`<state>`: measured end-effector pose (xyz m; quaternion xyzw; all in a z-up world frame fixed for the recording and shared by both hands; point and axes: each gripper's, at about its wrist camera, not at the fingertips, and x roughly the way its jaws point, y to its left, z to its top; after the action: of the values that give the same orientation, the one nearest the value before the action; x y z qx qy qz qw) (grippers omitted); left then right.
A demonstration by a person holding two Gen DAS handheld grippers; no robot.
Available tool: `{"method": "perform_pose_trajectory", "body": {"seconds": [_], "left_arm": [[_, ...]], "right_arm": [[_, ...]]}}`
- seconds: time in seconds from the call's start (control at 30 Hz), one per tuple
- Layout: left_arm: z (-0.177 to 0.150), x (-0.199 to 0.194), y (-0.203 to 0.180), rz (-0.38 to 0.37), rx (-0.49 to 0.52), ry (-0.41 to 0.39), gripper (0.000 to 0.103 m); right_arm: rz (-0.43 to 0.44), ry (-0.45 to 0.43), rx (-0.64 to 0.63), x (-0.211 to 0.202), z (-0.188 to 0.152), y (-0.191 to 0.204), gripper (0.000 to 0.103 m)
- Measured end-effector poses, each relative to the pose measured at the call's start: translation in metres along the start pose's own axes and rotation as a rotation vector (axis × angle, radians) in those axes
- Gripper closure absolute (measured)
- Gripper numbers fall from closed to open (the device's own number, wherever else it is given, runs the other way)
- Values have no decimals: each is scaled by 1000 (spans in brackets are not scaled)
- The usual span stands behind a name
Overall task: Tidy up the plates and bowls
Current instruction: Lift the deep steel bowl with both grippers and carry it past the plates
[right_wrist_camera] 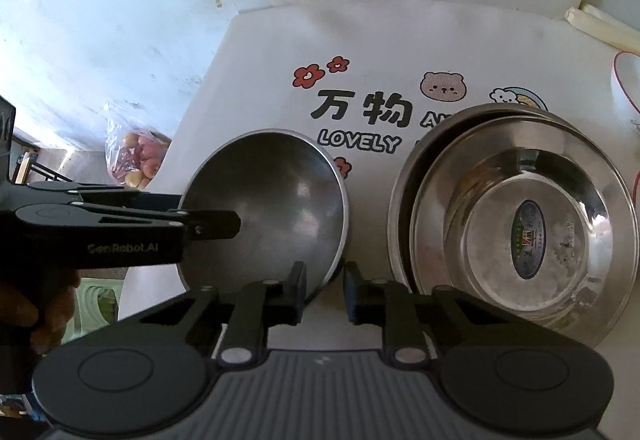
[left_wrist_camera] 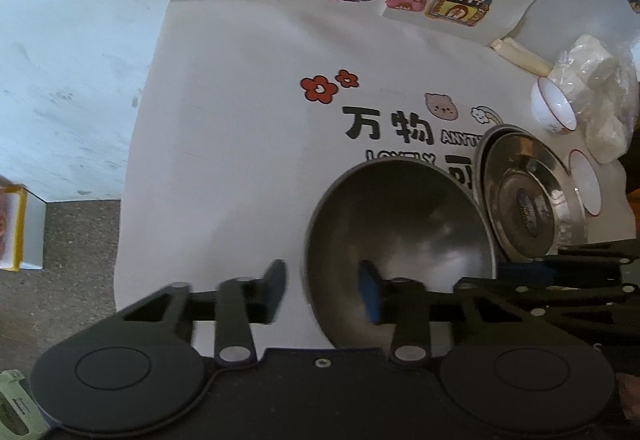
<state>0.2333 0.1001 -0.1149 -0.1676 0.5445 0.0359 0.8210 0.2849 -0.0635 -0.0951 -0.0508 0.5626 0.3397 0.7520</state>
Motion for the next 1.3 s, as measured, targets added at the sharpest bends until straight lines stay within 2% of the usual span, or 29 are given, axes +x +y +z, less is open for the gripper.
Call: {"method": "perform_pose_trajectory", "body": {"seconds": [0.07, 0.13, 0.2, 0.37, 0.57, 0.77, 0.87, 1.1, 1.3], "left_arm": [[-1, -1, -2, 0, 3, 0, 74], [-2, -3, -2, 4, 5, -1, 81], [-3, -7, -1, 0, 2, -7, 85], [0, -21, -8, -8, 4, -45, 85], [12, -40, -36, -19, 15, -96, 85], [19, -41, -92, -65, 36, -119, 85], [15, -32, -132, -100, 60, -109, 85], [-1, 7, -224, -167, 127, -26, 85], [-14, 46, -283, -171, 155, 57, 85]], "right_arm": [[-1, -1, -3, -1, -1, 0, 81], [-5, -5, -4, -2, -3, -1, 82], [-7, -15, -5, -6, -5, -2, 82], [5, -70, -10, -23, -9, -6, 83], [24, -141, 15, -53, -9, -23, 83], [20, -176, 38, -93, -19, -63, 82], [-14, -175, 44, -116, -35, -93, 82], [-68, -140, 115, -149, -77, -174, 82], [-89, -73, 145, -155, -102, -232, 82]]}}
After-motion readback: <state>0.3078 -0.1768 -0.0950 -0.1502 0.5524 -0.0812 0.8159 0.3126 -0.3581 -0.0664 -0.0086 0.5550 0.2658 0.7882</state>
